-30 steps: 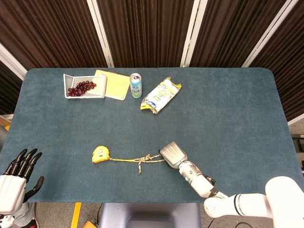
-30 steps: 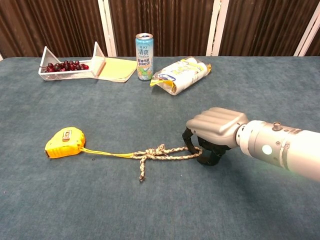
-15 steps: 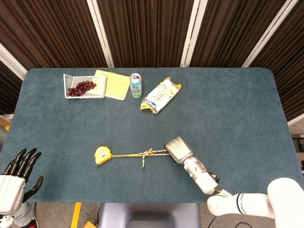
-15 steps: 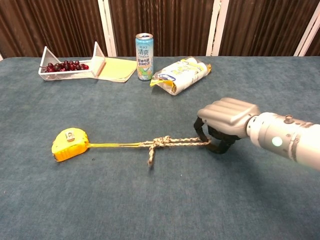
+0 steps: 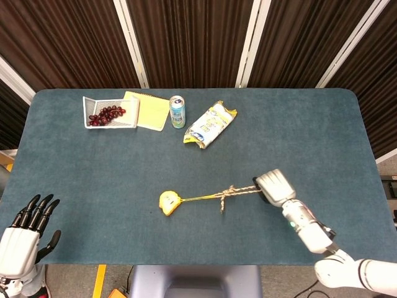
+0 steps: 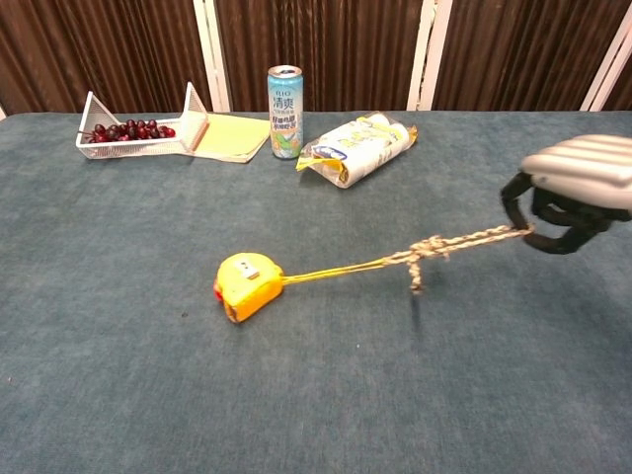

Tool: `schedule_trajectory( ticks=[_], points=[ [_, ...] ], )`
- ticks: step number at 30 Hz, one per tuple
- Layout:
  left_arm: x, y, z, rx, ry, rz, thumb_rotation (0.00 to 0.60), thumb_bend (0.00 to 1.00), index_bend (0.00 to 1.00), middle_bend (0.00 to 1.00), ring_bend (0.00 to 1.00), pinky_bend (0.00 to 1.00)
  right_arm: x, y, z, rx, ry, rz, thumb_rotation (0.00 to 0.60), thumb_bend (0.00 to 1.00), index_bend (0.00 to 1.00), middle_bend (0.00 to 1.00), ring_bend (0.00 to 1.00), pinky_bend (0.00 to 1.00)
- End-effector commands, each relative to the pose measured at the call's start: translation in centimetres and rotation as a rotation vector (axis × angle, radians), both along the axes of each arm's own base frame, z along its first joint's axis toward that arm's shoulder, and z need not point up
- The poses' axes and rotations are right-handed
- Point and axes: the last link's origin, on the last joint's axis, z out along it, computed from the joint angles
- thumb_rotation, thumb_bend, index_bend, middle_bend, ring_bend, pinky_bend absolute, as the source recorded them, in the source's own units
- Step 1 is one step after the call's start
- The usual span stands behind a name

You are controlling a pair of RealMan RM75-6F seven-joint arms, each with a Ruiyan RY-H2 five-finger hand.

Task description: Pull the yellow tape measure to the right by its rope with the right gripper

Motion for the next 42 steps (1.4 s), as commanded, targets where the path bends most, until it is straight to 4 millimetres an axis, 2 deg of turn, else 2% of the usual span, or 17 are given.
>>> schedule_trajectory(
  ticks=[1,13,25,35,42],
  points=[
    [0.0,0.0,-0.2,-0.002,0.005,0.001,0.600,0.37,0.12,0.09,0.06,0.26,-1.9,1.1,1.8,-0.006,-0.011,-0.021,0.600,0.62,0.97,1.00,0.90,1.00],
    [0.1,0.0,-0.4,-0.007,0.016,0.003,0.600,0.37,0.12,0.09,0.06,0.26,-7.8,3.5,7.4,-0.079,-0.022,-0.092,0.600,0.62,0.97,1.00,0.90,1.00],
    [0.2,0.0,-0.6,-0.004,0.023,0.008,0.600,0.37,0.12,0.09,0.06,0.26,-12.4,5.0,12.6,-0.181,-0.102,-0.186,0.600,0.62,0.97,1.00,0.90,1.00],
    [0.2,0.1,-1.1,-0.020,0.034,0.009,0.600,0.37,0.12,0.09,0.06,0.26,-15.9,5.6,15.5,-0.273,-0.100,-0.278,0.600,0.62,0.97,1.00,0.90,1.00],
    [0.3,0.2,-1.5,-0.031,0.048,0.013,0.600,0.37,0.12,0.09,0.06,0.26,-17.0,5.6,16.3,-0.296,-0.143,-0.309,0.600,0.62,0.96,1.00,0.90,1.00]
  ],
)
